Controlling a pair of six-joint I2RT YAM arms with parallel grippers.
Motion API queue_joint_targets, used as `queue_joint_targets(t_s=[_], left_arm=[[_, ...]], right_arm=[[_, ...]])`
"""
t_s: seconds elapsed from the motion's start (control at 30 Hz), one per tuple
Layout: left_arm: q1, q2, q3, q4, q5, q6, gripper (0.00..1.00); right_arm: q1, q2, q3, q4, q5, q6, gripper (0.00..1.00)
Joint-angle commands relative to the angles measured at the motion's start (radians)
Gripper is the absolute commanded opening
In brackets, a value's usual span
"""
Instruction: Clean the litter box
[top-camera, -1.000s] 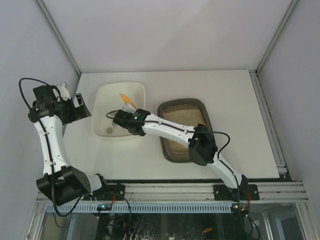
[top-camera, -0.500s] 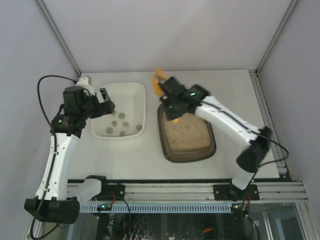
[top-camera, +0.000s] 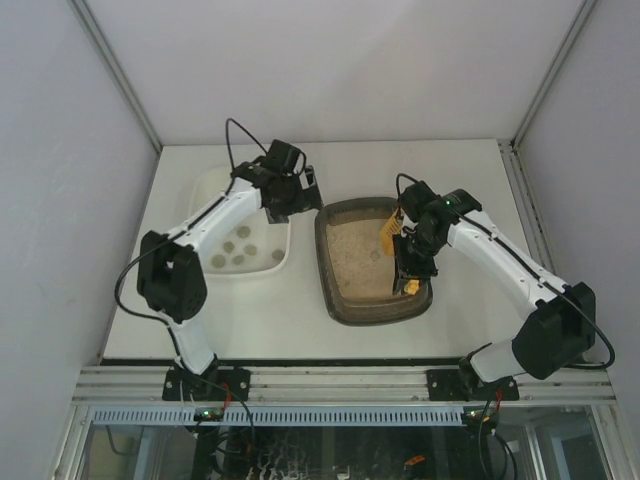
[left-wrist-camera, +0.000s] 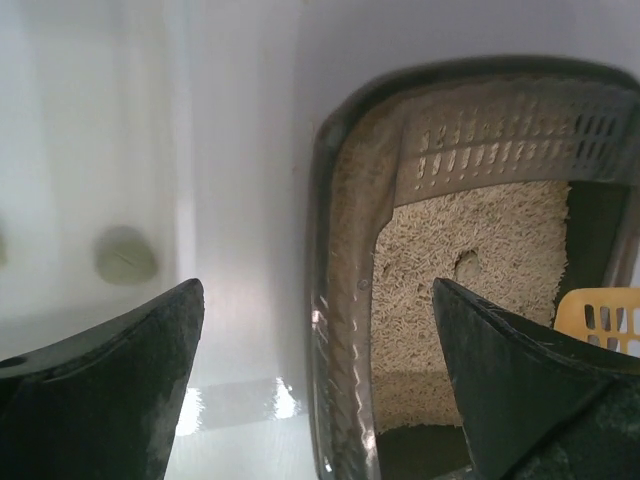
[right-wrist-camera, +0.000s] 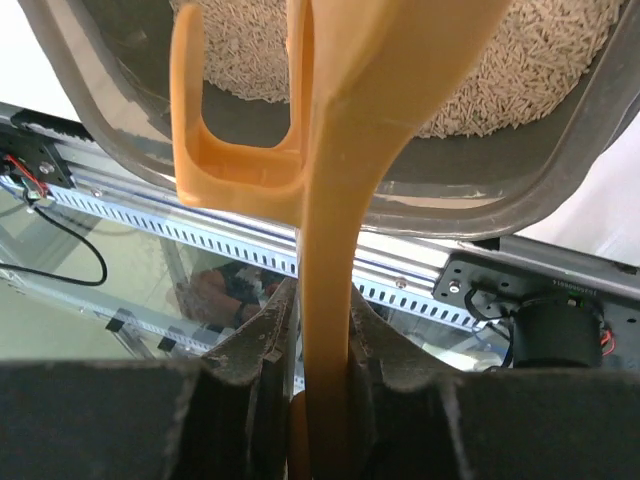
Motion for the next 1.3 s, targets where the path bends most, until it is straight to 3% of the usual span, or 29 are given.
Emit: queue_joint_targets(t_s=[0.0,0.27,0.5,0.67,1.03,1.27], left_arm=[[-0.057,0.043,0.020,0.011,0.027,-0.183,1.00],[-0.097,0.016,-0.118,0.172,0.052,-0.234,1.00],[-0.099,0.010,-0.159,0.209,0.025,-0.207,1.00],[-0.099,-0.031,-0.219,0.267,0.018,-0.200,1.00],[-0.098,-0.123,-0.303,0.291,-0.021,-0.150,1.00],[-0.068,-0.170,-0.343,0.289,-0.028,-0.124,1.00]], right_arm=[[-0.009,0.018,-0.027,-0.021,-0.043,0.019,0.00],[-0.014,0.134,-0.009,-0.071,0.029,0.023,0.00],[-0.029,0.221,0.022,-0.094,0.066,0.025,0.00],[-0.031,0.290,0.055,-0.085,0.027,0.018,0.00],[0.018,0.502,0.292,-0.103,0.076,0.019,0.00],[0.037,0.574,0.318,-0.072,-0.013,0.003,0.00]])
